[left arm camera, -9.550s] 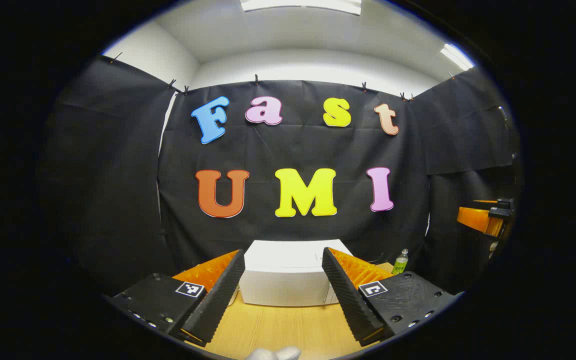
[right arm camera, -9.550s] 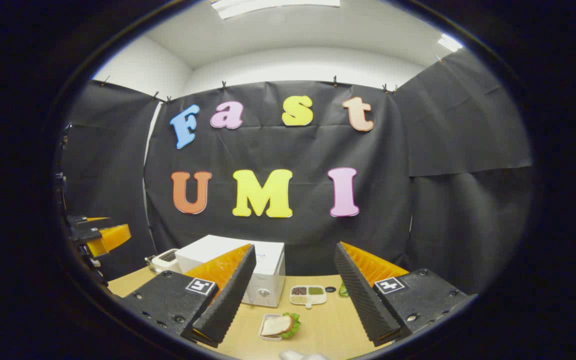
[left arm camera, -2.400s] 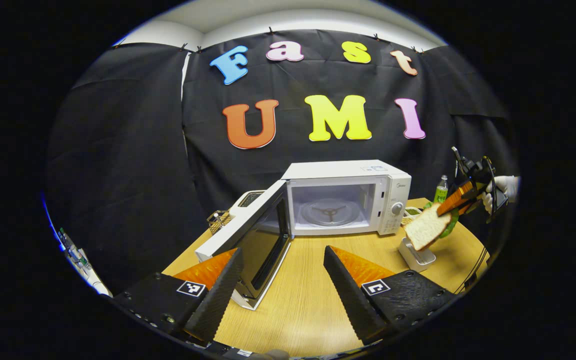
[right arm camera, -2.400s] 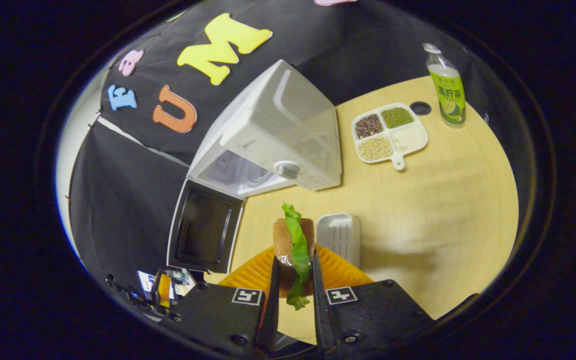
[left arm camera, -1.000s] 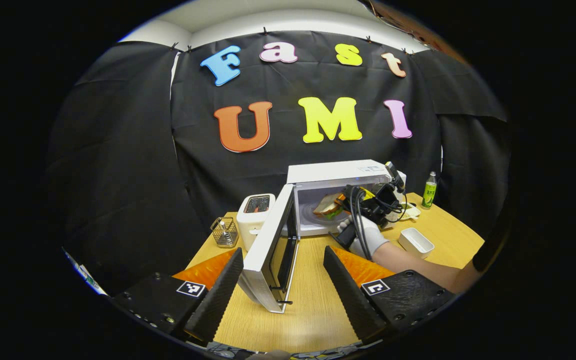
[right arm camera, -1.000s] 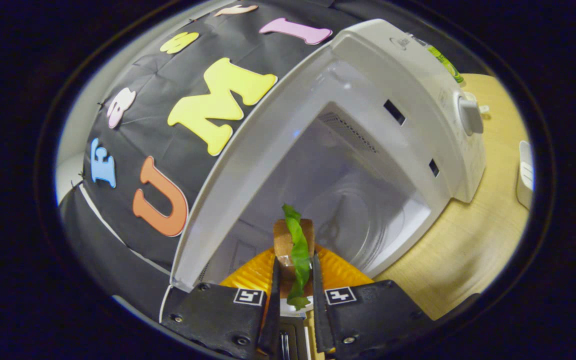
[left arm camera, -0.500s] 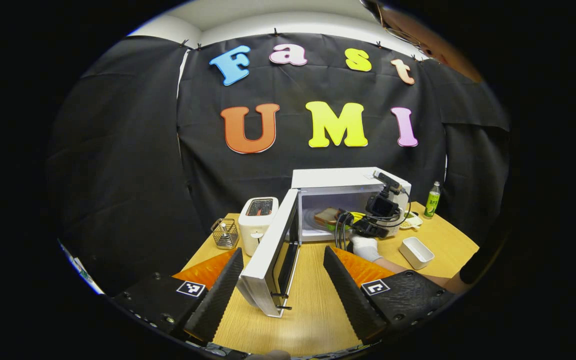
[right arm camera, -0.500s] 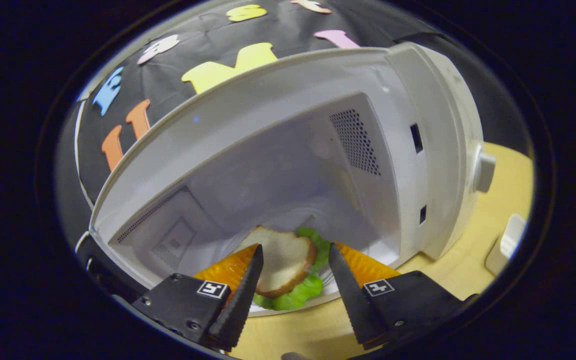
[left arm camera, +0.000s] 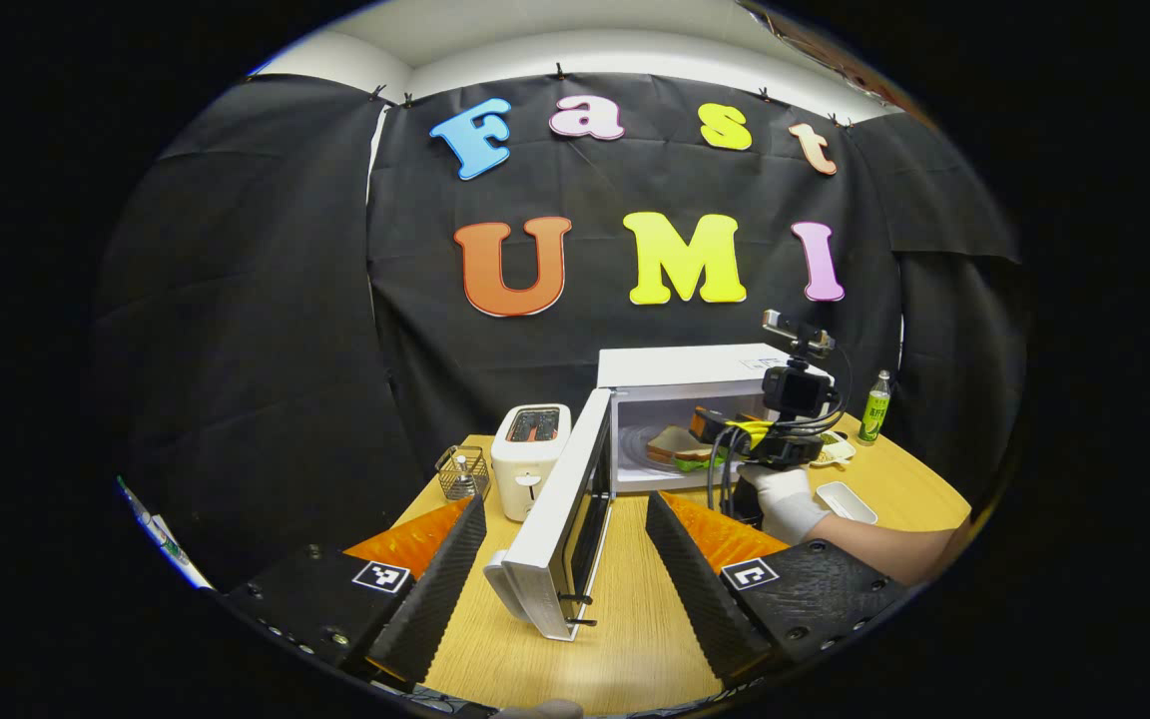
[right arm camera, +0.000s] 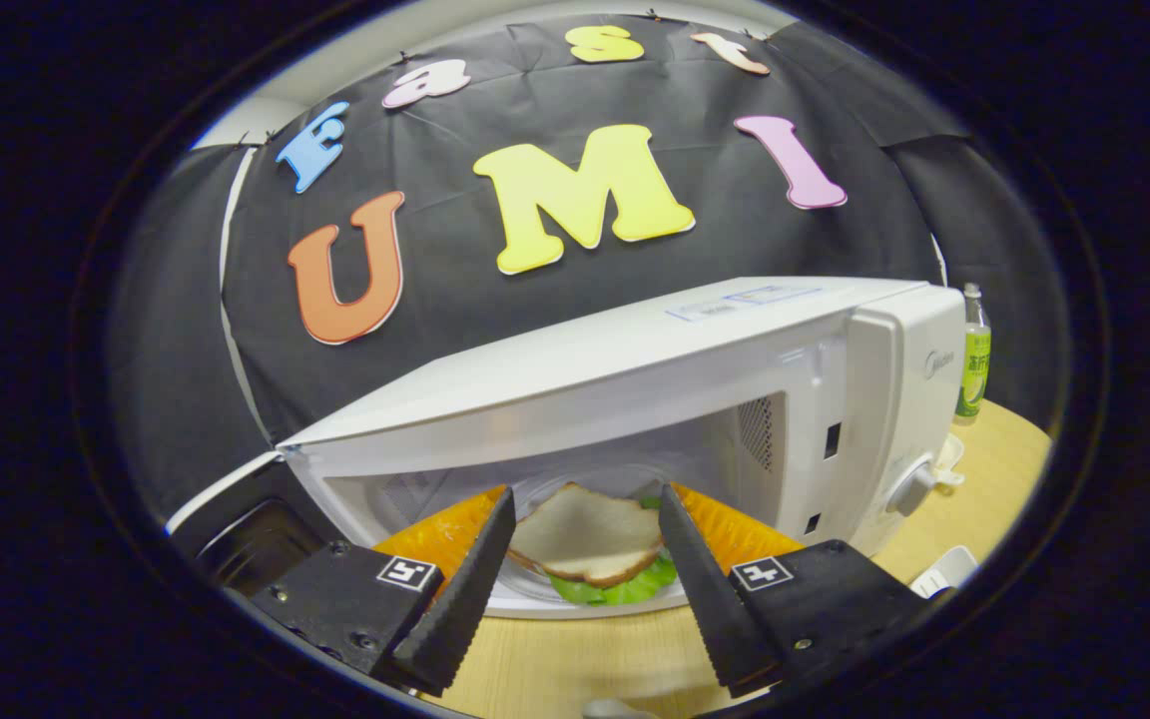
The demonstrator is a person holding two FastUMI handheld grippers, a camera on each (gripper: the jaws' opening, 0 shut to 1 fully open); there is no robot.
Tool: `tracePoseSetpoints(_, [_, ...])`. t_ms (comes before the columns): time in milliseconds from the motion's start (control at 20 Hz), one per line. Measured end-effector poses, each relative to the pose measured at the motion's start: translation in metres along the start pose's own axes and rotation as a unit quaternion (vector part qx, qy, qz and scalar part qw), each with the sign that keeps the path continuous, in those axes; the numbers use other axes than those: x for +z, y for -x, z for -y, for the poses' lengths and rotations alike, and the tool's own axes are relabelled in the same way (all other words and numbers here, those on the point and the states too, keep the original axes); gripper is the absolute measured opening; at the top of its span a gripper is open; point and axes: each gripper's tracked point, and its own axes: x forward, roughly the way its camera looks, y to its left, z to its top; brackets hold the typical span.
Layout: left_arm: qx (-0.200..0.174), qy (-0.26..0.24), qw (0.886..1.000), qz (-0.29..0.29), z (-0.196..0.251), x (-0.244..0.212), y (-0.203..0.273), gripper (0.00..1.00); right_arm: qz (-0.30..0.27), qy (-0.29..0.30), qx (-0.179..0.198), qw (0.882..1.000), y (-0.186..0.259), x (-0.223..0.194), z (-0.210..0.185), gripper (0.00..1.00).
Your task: Open the microwave oven with the left hand, put the food in, and close the microwave oven.
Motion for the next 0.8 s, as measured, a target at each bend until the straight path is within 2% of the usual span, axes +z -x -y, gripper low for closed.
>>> tracePoseSetpoints(250, [0.010, 0.006, 1.000, 0.008, -0.016, 0.007, -0.001, 0.97, -0.006, 0.055, 0.029, 0.998, 0.073, 0.048, 0.018, 0.93])
tracePoseSetpoints(300, [0.013, 0.007, 1.000, 0.008, -0.020, 0.006, -0.002, 0.98, -0.004, 0.069, 0.030, 0.997, 0.089, 0.061, 0.025, 0.87])
tracePoseSetpoints(350, [0.018, 0.007, 1.000, 0.010, -0.025, 0.006, -0.002, 0.97, -0.002, 0.087, 0.034, 0.996, 0.103, 0.074, 0.031, 0.96])
tracePoseSetpoints(450, [0.027, 0.006, 1.000, 0.011, -0.034, 0.002, -0.006, 0.97, -0.005, 0.120, 0.019, 0.993, 0.126, 0.096, 0.056, 0.93])
tracePoseSetpoints(500, [0.032, 0.004, 0.999, 0.007, -0.038, -0.004, -0.008, 0.97, -0.006, 0.120, 0.020, 0.993, 0.139, 0.110, 0.063, 1.00])
tracePoseSetpoints(550, [0.036, 0.002, 0.999, 0.005, -0.044, -0.007, -0.010, 0.97, -0.005, 0.121, 0.019, 0.992, 0.151, 0.121, 0.069, 0.92])
tracePoseSetpoints(750, [0.054, 0.022, 0.998, 0.007, -0.066, -0.016, -0.018, 0.96, 0.006, 0.143, 0.009, 0.990, 0.202, 0.163, 0.098, 0.92])
tracePoseSetpoints(800, [0.058, 0.029, 0.998, 0.007, -0.072, -0.018, -0.020, 0.96, 0.010, 0.145, 0.005, 0.989, 0.211, 0.171, 0.106, 0.99])
